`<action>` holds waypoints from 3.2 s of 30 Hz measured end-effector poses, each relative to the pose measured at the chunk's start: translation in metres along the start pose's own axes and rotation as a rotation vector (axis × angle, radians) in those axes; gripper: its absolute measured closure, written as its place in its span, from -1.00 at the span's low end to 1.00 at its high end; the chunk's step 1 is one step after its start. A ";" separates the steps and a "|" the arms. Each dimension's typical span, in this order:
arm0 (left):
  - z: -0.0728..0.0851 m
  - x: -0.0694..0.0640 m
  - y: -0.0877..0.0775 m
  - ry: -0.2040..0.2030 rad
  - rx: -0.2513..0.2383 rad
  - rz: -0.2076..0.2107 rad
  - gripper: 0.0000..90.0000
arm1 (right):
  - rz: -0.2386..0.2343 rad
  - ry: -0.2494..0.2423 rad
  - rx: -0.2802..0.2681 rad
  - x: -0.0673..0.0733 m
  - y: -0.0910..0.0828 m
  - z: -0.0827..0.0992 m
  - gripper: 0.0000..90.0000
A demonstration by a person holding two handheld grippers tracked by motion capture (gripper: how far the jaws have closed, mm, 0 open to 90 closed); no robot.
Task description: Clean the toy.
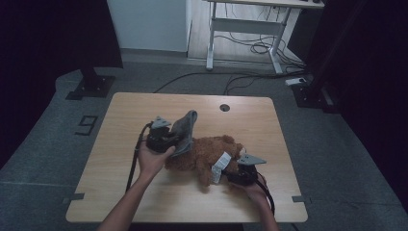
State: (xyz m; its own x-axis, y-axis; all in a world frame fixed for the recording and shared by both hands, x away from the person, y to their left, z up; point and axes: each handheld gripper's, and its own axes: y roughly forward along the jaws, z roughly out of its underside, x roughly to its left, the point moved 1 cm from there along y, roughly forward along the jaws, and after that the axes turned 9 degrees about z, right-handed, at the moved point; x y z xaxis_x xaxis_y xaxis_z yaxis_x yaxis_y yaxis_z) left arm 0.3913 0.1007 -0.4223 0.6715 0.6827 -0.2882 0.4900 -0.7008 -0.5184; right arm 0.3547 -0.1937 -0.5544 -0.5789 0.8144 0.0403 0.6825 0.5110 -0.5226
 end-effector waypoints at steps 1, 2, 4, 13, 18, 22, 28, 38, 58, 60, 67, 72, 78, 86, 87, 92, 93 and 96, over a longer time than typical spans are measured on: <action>-0.001 -0.001 0.009 0.000 0.020 0.003 0.75 | 0.000 -0.001 -0.001 0.000 0.000 0.000 0.15; -0.001 -0.003 0.016 0.007 0.034 0.000 0.75 | -0.001 -0.001 0.000 0.000 0.000 0.000 0.14; 0.000 -0.010 0.029 0.011 0.046 0.018 0.75 | -0.003 -0.004 -0.002 -0.001 0.000 0.000 0.13; -0.003 -0.066 0.065 0.125 0.065 0.090 0.75 | -0.007 0.002 0.004 -0.001 0.000 0.000 0.12; 0.002 -0.065 0.081 0.120 0.121 0.057 0.75 | -0.004 0.003 0.010 -0.002 0.001 0.000 0.11; 0.003 -0.043 0.070 0.029 0.104 0.052 0.75 | -0.007 0.008 0.009 -0.002 0.001 0.000 0.11; 0.014 -0.013 0.038 -0.006 0.090 0.007 0.75 | -0.011 0.007 0.012 -0.002 0.001 0.000 0.11; 0.034 0.012 -0.015 -0.018 0.017 -0.033 0.74 | -0.013 0.009 0.024 -0.001 0.002 0.000 0.12; 0.074 0.057 -0.033 -0.128 0.061 -0.098 0.74 | -0.011 0.022 0.035 -0.002 0.002 0.001 0.12; 0.060 0.050 -0.038 -0.102 0.019 -0.087 0.73 | -0.013 0.025 0.035 -0.002 0.002 0.001 0.12; 0.008 0.014 -0.024 0.015 -0.001 -0.057 0.73 | 0.007 0.013 0.032 0.000 0.002 0.000 0.12; 0.016 0.015 0.007 -0.010 0.068 -0.049 0.71 | 0.024 0.017 0.033 0.000 0.002 0.000 -0.01; 0.032 0.020 0.007 -0.025 0.034 -0.044 0.72 | 0.062 0.071 0.045 -0.006 -0.003 0.000 -0.47; 0.057 0.014 -0.002 -0.024 -0.027 -0.014 0.75 | 0.000 0.145 -0.066 -0.024 -0.041 -0.012 -0.63; 0.059 0.012 -0.004 -0.014 -0.026 -0.010 0.75 | 0.006 0.154 -0.077 -0.025 -0.045 -0.016 -0.66; 0.068 0.001 -0.009 0.019 -0.039 0.018 0.75 | 0.016 0.146 -0.103 -0.017 -0.049 -0.040 -0.75; 0.071 -0.002 -0.010 0.021 -0.043 0.025 0.76 | 0.015 0.143 -0.100 -0.014 -0.047 -0.047 -0.78; 0.076 -0.006 -0.012 0.031 -0.049 0.043 0.76 | 0.012 0.126 -0.069 -0.009 -0.037 -0.066 -0.84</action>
State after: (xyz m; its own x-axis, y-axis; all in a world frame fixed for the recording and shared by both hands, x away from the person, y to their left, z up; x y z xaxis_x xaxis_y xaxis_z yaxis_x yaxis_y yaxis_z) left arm 0.3387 0.1208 -0.4756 0.7091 0.6456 -0.2837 0.4867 -0.7391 -0.4656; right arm 0.3639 -0.2019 -0.4797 -0.5130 0.8463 0.1437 0.7204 0.5155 -0.4640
